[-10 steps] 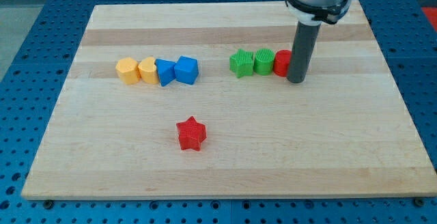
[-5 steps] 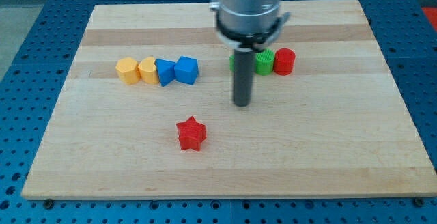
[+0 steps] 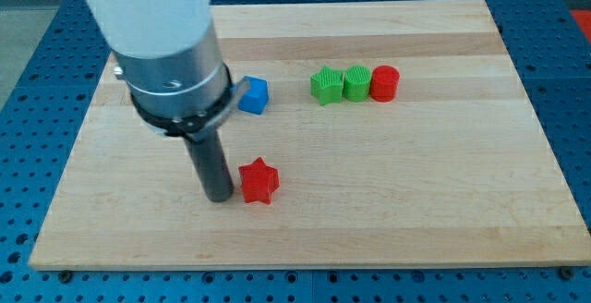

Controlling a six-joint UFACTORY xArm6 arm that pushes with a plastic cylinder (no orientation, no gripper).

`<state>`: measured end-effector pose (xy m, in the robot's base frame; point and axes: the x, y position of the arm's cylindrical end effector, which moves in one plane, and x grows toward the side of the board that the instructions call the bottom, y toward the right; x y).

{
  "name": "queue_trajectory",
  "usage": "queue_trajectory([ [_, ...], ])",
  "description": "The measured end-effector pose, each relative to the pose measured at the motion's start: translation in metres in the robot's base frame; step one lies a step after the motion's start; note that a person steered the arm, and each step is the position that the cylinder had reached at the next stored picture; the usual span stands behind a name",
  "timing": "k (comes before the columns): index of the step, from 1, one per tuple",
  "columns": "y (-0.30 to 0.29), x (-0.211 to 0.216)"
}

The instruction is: Slide the red star below the red circle

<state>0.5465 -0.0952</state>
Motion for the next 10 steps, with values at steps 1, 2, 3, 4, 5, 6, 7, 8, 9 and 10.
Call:
queue_trajectory([
  [1, 0.031, -0.003],
  [2, 0.058, -0.014],
  [3, 0.097, -0.015],
  [4, 0.134, -0.015],
  [5, 0.169, -0.016],
  [6, 0.184, -0.026],
  [7, 0.184, -0.046],
  [8, 0.18, -0.047],
  [9, 0.175, -0.051],
  [10, 0.174, -0.064],
])
